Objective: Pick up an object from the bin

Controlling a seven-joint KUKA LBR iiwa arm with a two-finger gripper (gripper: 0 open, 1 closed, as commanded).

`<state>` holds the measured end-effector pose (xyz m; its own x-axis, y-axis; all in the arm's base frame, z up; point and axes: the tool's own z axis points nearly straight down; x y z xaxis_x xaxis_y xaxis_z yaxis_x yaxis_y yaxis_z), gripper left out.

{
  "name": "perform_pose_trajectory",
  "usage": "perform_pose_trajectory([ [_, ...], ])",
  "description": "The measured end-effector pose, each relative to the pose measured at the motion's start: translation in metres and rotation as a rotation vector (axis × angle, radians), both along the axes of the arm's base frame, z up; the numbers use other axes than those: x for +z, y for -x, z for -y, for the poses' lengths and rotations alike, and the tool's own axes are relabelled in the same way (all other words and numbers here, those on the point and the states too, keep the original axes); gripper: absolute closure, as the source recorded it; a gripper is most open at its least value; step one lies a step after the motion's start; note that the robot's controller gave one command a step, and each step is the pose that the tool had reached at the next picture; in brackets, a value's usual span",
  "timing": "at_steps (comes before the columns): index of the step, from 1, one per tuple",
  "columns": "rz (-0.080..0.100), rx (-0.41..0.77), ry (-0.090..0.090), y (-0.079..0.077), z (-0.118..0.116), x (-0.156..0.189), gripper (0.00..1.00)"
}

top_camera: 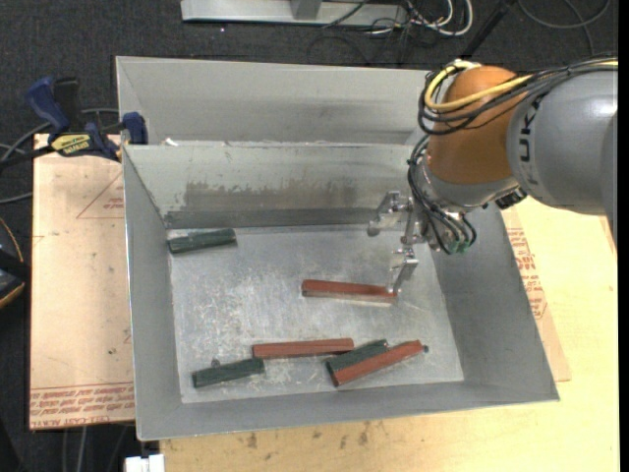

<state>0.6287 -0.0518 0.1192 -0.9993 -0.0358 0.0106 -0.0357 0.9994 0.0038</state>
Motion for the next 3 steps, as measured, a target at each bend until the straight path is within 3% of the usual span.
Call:
perform_pose_trajectory([
  [1, 0.019, 0.016, 0.003, 0.035, -0.016, -0.042, 1.0],
  [2, 0.02, 0.016, 0.003, 0.035, -0.016, -0.042, 1.0],
  [3, 0.021, 0.021, 0.004, 0.029, -0.015, 0.126, 1.0],
])
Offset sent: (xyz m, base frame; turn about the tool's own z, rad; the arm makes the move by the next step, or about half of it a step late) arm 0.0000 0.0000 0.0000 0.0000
